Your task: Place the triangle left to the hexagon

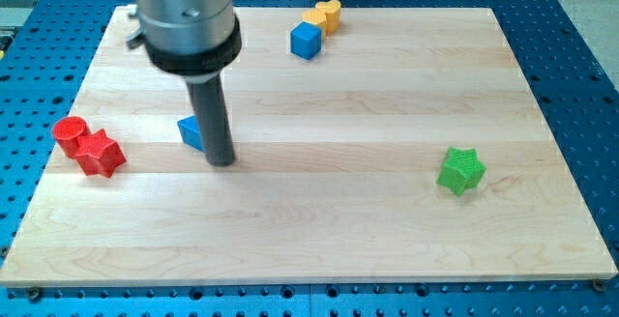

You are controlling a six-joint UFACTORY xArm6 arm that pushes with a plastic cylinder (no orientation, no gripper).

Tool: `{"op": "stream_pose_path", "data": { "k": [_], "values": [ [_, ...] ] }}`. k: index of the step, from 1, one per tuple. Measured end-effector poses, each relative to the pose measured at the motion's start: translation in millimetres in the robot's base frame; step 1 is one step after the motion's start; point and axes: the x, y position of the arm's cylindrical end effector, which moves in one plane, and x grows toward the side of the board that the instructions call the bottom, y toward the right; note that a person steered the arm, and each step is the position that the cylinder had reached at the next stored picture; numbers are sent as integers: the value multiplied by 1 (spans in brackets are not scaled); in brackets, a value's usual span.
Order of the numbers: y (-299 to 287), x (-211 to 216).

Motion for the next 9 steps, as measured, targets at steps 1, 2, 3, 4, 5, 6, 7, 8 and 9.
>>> {"op": "stream_pose_path", "data": {
  "k": [1, 2, 3, 4, 5, 6, 7, 8, 9],
  "values": [
    [-23, -28],
    [-27, -96],
    [-46, -156],
    [-46, -76],
    [-100, -83],
    [-119, -101],
    [-110, -126],
    [-78, -129],
    [-52, -134]
  ]
}}
